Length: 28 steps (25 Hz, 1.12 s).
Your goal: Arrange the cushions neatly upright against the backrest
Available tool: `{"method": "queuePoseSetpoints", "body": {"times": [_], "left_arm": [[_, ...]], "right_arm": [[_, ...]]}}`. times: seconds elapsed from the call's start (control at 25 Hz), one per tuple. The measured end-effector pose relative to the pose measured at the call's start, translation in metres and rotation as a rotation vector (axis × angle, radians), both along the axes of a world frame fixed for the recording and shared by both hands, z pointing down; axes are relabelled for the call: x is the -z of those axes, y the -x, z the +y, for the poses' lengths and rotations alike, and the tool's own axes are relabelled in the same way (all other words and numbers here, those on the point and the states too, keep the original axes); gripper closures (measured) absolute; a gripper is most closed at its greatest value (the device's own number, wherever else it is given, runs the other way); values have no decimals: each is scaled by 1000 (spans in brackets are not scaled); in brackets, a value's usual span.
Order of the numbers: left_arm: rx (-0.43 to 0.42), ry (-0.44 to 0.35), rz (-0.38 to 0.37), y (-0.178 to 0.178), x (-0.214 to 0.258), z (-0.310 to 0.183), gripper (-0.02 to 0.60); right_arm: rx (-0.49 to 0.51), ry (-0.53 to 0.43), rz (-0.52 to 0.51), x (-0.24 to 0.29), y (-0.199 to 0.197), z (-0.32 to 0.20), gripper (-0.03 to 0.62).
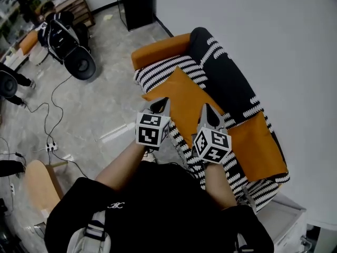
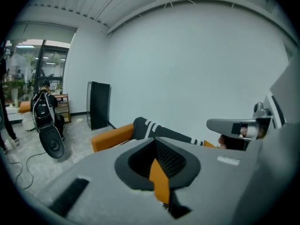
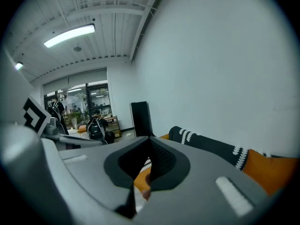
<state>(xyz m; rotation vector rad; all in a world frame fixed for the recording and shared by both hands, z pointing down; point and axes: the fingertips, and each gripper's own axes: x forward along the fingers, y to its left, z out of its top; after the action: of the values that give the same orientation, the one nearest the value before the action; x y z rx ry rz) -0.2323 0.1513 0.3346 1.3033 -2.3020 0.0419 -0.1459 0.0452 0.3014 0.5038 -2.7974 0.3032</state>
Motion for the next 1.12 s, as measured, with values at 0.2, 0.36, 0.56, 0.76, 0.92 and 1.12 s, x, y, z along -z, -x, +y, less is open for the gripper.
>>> {"method": "queuePoseSetpoints", "body": {"times": [0.2, 0.36, 0.56, 0.76, 0.92, 1.12], "left_arm": [[-11, 4, 50, 34, -18, 37, 572], [-1, 5, 81, 55, -27, 54, 572], [5, 26, 103, 72, -43, 57, 572], [-8, 63, 108, 92, -56, 46, 572], [-46, 100, 72, 111, -57, 15, 572], [-151, 114, 51, 129, -58, -42, 572]], "right_arm": [[-41, -8, 60, -15, 29, 22, 588], [-63, -17, 105, -24, 43, 27, 588], [-61, -25, 134, -37, 59, 23, 588], [-86, -7, 128, -47, 74, 9, 588], [-127, 16, 135, -59, 80, -24, 588], [-163, 50, 135, -72, 84, -72, 586]]}}
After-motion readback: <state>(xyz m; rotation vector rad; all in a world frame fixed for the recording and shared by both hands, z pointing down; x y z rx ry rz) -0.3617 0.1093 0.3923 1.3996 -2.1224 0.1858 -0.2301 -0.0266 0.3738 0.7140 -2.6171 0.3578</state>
